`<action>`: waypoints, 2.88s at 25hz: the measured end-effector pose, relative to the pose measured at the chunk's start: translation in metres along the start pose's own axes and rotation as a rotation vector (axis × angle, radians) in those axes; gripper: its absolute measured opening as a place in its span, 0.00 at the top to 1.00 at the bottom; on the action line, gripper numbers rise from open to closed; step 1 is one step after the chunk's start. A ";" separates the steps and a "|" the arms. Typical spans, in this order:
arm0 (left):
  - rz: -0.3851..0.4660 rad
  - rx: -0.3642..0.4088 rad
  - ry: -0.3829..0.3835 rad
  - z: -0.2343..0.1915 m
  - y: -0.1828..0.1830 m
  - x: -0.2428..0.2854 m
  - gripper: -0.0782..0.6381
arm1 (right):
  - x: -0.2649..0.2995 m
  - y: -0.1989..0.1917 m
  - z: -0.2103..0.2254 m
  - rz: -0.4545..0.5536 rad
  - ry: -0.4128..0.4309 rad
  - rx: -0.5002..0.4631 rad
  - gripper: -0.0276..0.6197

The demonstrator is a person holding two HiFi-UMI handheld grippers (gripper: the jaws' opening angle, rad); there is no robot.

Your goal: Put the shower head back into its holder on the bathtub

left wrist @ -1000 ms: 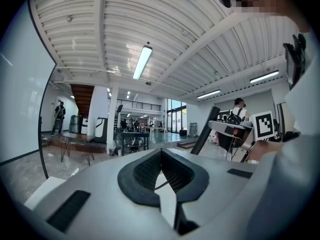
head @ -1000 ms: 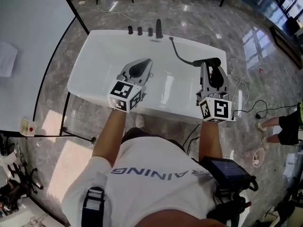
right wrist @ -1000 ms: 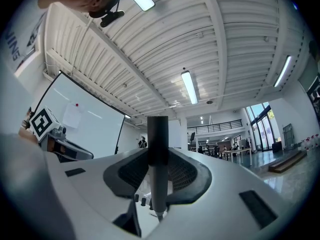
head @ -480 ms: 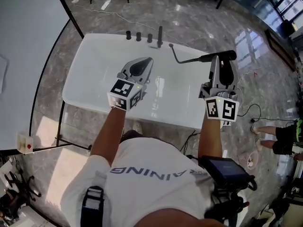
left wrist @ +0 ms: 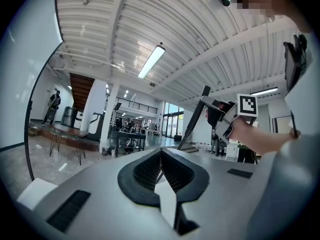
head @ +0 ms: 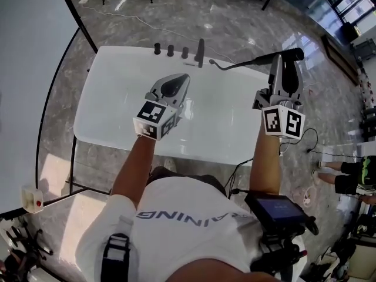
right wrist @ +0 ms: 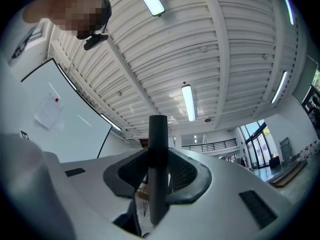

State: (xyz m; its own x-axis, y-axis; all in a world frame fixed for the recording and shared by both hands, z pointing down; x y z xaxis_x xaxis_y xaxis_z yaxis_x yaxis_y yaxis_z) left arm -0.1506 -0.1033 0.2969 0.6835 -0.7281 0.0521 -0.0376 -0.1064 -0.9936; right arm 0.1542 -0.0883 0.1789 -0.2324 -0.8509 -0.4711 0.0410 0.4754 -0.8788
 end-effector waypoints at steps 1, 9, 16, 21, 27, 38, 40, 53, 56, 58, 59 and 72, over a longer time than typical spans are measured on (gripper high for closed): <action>0.000 -0.004 0.000 -0.006 0.000 0.001 0.87 | 0.004 -0.003 -0.003 -0.002 -0.002 0.000 0.77; -0.008 0.000 -0.019 -0.024 0.001 0.017 0.87 | 0.021 -0.036 -0.012 -0.068 0.001 -0.004 0.77; -0.018 0.011 -0.007 -0.021 0.002 0.048 0.87 | 0.041 -0.059 0.014 -0.068 0.025 -0.004 0.77; -0.032 0.014 0.017 -0.019 -0.004 0.078 0.87 | 0.050 -0.088 0.037 -0.108 0.043 0.018 0.77; -0.056 0.027 0.035 -0.018 -0.016 0.126 0.87 | 0.054 -0.130 0.066 -0.162 0.058 0.058 0.77; -0.071 0.022 0.047 -0.044 -0.039 0.201 0.87 | 0.088 -0.201 0.096 -0.224 0.083 0.074 0.77; -0.083 0.020 0.043 -0.048 -0.050 0.214 0.87 | 0.091 -0.219 0.097 -0.244 0.090 0.082 0.77; -0.098 -0.007 0.019 -0.082 -0.104 0.295 0.87 | 0.122 -0.325 0.115 -0.353 0.099 0.090 0.77; -0.103 -0.017 0.026 -0.094 -0.122 0.308 0.87 | 0.133 -0.353 0.121 -0.374 0.105 0.086 0.77; -0.103 -0.029 0.026 -0.101 -0.134 0.317 0.87 | 0.139 -0.373 0.124 -0.396 0.112 0.088 0.77; -0.105 -0.031 0.024 -0.105 -0.140 0.320 0.87 | 0.141 -0.382 0.125 -0.406 0.118 0.090 0.77; -0.143 -0.051 0.029 -0.106 -0.188 0.327 0.87 | 0.152 -0.490 0.133 -0.438 0.116 0.148 0.77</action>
State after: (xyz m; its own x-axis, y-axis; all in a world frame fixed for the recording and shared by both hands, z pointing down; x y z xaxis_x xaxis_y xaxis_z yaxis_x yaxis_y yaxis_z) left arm 0.0028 -0.3935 0.5114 0.6634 -0.7222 0.1958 0.0207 -0.2439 -0.9696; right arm 0.2283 -0.4800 0.5275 -0.3657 -0.9294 -0.0494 0.0507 0.0331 -0.9982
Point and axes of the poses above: the fingertips, and each gripper's own axes: x forward along the fingers, z to its right, y out of its top, the point moved 10 cm from there along -x, backward along the fingers, and after that the axes turned 2 degrees about x, right-handed, at the moved point
